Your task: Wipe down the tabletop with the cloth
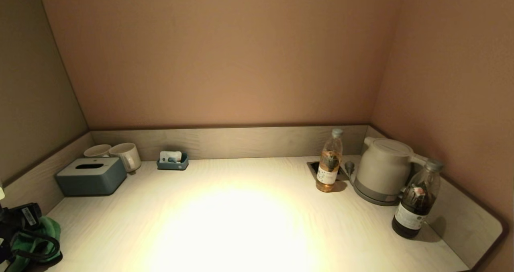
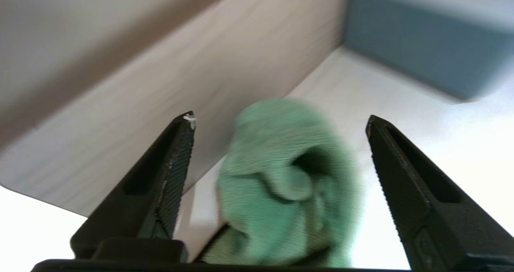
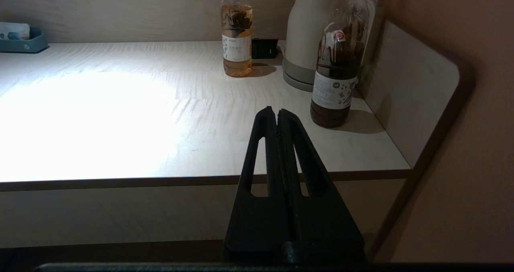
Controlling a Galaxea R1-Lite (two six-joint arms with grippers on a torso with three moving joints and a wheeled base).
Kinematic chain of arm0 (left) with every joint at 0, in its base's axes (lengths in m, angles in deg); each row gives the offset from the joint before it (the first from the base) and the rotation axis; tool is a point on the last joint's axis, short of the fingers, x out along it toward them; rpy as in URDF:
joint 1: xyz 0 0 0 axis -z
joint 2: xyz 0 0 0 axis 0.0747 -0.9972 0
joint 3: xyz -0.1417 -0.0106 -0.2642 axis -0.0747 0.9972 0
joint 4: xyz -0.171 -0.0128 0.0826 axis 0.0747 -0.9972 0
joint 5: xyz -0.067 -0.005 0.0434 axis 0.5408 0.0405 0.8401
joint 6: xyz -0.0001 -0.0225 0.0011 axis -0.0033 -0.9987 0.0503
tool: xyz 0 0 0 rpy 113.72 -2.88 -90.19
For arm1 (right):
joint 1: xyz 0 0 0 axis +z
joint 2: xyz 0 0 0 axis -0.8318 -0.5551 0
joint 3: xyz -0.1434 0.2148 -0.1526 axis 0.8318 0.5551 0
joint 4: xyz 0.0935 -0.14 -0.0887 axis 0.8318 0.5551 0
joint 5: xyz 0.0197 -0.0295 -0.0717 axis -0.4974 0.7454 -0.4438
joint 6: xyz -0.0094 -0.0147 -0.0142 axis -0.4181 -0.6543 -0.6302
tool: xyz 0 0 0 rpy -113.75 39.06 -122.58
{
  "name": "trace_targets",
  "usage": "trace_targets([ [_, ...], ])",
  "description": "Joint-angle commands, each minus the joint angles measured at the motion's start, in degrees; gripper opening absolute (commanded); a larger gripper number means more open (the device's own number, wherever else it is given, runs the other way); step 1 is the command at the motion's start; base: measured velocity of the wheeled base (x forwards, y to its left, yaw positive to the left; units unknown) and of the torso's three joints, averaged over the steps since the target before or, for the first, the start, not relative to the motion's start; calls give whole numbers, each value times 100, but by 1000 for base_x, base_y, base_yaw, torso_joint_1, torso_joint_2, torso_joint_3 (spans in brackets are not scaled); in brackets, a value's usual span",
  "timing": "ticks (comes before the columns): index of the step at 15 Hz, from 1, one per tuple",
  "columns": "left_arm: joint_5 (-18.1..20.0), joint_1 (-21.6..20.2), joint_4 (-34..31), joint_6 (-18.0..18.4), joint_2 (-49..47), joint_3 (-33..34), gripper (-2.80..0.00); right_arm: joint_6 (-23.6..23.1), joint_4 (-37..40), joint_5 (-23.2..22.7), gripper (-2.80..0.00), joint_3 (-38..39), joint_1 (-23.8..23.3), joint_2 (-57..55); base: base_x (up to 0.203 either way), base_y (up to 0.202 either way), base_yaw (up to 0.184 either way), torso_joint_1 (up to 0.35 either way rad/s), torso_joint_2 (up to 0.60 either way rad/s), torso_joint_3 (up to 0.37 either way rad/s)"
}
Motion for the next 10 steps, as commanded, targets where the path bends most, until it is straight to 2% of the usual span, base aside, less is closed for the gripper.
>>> trace_targets([
  [1, -14, 362, 7, 41, 699, 148, 0, -2, -3, -2, -280, 0, 2, -7, 0, 0, 0, 0, 0, 0],
  [4, -14, 965, -407, 187, 1711, 251, 0, -10, -8, -2, -280, 0, 2, -7, 0, 0, 0, 0, 0, 0],
  [6, -11, 1311, -1130, 249, 2578, 199, 0, -1, -8, -2, -280, 0, -4, -7, 0, 0, 0, 0, 0, 0],
  [8, 105, 1582, -2308, 270, 3701, -20, 0, -1, -8, -2, -280, 0, 2, -7, 0, 0, 0, 0, 0, 0],
  [10, 451, 1730, -3961, 249, 4795, -426, 0, -1, 0, -2, -280, 0, 2, -7, 0, 0, 0, 0, 0, 0],
])
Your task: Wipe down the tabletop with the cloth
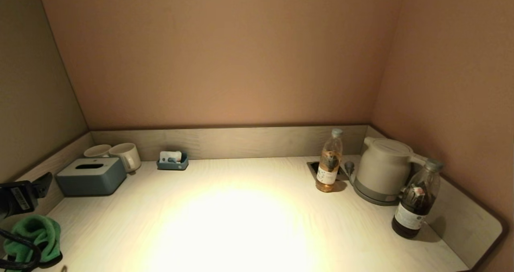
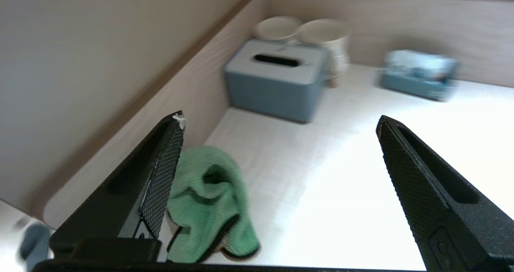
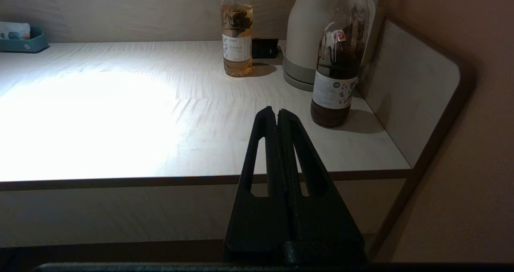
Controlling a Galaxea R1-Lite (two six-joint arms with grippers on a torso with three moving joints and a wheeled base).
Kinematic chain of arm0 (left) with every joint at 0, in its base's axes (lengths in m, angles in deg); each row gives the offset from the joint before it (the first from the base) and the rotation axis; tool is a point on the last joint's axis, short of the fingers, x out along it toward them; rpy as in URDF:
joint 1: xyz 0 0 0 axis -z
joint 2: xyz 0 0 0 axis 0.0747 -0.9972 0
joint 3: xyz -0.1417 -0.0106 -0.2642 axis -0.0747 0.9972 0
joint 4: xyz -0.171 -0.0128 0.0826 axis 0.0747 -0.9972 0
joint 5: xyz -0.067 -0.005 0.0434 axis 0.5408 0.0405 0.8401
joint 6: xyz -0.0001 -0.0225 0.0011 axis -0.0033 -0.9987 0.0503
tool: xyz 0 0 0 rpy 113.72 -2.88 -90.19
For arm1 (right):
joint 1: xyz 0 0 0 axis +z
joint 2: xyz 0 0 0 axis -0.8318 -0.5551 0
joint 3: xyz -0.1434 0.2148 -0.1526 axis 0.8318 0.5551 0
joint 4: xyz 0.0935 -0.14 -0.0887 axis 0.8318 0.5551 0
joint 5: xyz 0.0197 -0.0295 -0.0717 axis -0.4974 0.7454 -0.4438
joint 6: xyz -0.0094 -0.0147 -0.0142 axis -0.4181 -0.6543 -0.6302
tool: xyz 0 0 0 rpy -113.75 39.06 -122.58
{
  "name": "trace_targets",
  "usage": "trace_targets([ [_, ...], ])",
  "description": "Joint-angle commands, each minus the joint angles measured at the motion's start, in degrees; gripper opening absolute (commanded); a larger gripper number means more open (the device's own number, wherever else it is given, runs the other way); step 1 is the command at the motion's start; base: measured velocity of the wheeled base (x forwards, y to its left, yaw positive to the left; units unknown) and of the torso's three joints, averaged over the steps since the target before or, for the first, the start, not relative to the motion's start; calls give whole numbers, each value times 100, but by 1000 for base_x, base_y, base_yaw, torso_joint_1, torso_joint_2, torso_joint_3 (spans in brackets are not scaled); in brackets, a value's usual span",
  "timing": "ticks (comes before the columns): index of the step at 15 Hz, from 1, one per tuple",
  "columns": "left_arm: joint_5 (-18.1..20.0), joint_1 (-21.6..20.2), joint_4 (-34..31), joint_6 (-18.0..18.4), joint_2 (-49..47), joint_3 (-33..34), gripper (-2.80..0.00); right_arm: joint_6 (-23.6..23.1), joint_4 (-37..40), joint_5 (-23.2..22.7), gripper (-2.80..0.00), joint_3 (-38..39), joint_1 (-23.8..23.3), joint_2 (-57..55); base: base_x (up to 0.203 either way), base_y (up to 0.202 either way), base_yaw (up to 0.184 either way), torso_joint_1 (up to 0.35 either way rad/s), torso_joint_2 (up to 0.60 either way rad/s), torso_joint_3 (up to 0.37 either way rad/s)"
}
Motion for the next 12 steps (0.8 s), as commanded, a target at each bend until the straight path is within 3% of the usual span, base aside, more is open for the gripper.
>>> trace_targets([
  [1, 348, 176, -2142, -60, 1726, -530, -280, -2, -11, -2, -280, 0, 2, -7, 0, 0, 0, 0, 0, 0],
  [3, 801, 236, -3448, -239, 2409, -1019, -280, -2, -11, -2, -280, 0, 2, -7, 0, 0, 0, 0, 0, 0],
  [5, 1171, 261, -4352, -371, 2990, -1381, -280, -2, -11, -2, -280, 0, 2, -7, 0, 0, 0, 0, 0, 0],
  [12, 1555, 270, -5907, -331, 4377, -1530, -280, -2, -10, -2, -280, 0, -6, -7, 0, 0, 0, 0, 0, 0],
])
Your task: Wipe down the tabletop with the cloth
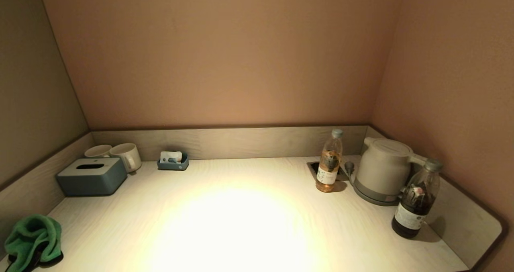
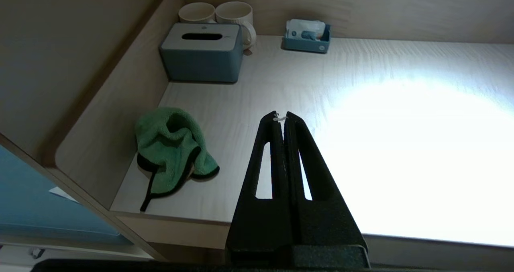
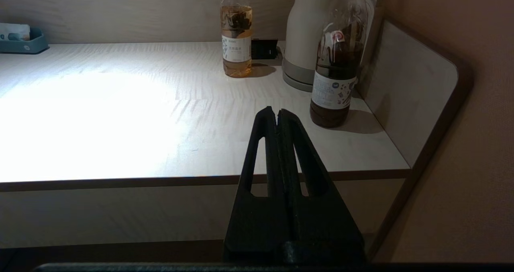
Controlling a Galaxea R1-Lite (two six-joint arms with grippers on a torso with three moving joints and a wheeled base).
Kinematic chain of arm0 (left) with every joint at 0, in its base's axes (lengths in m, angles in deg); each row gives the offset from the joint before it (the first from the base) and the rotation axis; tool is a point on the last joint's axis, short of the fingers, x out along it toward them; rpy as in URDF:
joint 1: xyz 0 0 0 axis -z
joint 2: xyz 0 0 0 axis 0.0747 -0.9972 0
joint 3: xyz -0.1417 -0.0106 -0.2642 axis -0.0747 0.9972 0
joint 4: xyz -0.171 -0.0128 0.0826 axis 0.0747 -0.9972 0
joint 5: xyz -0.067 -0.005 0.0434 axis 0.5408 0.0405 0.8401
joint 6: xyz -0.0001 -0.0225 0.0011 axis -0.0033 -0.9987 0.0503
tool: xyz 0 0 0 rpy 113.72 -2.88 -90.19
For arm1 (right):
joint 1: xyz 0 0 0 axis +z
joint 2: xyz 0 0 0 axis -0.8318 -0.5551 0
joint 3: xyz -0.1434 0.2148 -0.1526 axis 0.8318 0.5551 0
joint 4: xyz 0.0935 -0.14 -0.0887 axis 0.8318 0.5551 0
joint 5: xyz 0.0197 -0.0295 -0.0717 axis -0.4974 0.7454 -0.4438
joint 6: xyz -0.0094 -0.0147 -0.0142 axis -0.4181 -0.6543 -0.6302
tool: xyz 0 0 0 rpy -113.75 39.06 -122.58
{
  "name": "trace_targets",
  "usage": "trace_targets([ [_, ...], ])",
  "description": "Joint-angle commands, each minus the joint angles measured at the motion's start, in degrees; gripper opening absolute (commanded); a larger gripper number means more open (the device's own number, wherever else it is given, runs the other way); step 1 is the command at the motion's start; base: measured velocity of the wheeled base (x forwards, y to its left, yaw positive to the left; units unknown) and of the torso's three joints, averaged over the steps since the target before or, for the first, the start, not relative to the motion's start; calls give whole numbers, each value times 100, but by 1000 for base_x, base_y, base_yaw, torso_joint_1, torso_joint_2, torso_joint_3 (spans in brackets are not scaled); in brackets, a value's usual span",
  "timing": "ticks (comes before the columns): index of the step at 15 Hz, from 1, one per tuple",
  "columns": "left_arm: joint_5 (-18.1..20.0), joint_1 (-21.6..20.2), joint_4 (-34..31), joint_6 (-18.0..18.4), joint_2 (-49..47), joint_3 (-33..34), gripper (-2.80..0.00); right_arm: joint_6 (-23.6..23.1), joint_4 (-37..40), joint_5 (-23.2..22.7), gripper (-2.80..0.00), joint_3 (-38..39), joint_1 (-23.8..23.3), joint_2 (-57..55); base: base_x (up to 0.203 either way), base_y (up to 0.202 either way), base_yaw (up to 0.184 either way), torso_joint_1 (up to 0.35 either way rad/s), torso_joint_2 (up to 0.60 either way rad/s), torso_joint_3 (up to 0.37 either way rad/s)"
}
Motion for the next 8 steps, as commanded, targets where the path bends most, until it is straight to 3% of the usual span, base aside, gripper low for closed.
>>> trace_targets([
  [1, 109, -1, -628, 14, 968, -12, -280, -4, -6, -2, -280, 0, 7, -7, 0, 0, 0, 0, 0, 0],
  [8, 297, -1, -2592, 25, 3308, 23, -280, -4, 3, -2, -280, 0, 7, -7, 0, 0, 0, 0, 0, 0],
])
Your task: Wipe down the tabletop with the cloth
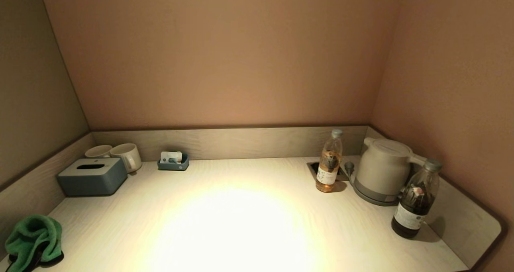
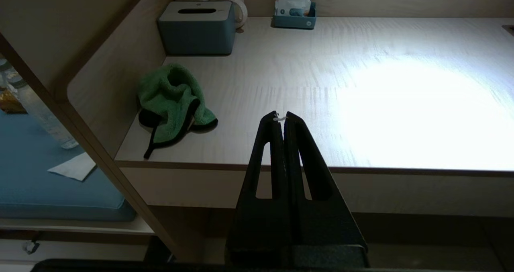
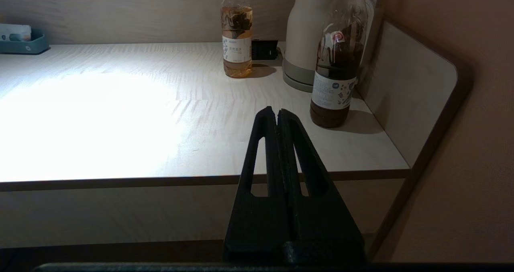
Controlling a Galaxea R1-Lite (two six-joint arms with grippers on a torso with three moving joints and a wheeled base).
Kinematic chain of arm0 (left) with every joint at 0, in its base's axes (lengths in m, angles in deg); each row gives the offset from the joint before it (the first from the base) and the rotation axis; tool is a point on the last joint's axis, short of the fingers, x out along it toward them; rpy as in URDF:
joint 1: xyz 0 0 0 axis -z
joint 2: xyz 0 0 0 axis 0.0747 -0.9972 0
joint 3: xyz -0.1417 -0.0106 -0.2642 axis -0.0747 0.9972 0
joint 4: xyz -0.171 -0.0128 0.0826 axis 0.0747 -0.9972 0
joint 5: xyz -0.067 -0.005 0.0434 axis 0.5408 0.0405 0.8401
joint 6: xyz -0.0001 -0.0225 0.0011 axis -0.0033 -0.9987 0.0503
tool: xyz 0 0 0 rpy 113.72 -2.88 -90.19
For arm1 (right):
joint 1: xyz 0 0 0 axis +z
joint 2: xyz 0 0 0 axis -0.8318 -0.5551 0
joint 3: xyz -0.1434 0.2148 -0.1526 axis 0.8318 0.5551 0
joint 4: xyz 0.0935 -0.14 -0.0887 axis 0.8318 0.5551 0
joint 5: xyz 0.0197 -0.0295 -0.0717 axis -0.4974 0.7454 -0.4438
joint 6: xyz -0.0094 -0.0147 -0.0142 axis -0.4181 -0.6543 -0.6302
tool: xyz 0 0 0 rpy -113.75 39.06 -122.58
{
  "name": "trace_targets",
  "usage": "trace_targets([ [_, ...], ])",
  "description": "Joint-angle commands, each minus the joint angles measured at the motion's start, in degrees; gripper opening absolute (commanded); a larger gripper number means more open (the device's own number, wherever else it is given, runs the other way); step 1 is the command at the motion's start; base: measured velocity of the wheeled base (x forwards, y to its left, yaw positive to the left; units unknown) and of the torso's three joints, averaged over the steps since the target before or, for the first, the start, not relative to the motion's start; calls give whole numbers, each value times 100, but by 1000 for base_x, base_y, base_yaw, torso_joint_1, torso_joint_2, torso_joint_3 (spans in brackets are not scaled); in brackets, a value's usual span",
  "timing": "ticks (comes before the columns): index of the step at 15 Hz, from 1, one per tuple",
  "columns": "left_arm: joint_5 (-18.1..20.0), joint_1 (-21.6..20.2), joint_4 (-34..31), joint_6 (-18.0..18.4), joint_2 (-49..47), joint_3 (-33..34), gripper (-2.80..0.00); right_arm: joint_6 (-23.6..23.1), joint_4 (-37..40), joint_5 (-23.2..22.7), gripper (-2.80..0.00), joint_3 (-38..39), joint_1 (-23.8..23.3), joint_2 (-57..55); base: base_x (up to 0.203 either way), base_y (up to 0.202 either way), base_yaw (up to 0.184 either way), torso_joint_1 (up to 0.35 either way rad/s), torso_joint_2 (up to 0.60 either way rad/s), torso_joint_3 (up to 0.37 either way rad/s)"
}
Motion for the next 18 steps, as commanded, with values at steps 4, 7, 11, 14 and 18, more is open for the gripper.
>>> trace_targets([
  [4, 215, -6, -403, -50, 1317, 74, -280, -2, -5, -4, -280, 0, 7, -7, 0, 0, 0, 0, 0, 0],
  [7, 90, -9, -375, -79, 1347, 152, -280, -2, -5, -4, -280, 0, 7, -7, 0, 0, 0, 0, 0, 0],
  [11, 548, -5, 177, 403, 1340, 834, -280, -11, -5, -4, -280, 0, 7, -7, 0, 0, 0, 0, 0, 0],
  [14, 836, -7, 1773, 540, 1338, 1354, -280, -2, -5, -4, -280, 0, 7, -7, 0, 0, 0, 0, 0, 0],
  [18, 864, -8, 3139, 874, 1338, 2146, -280, -10, -5, -4, -280, 0, 6, -7, 0, 0, 0, 0, 0, 0],
])
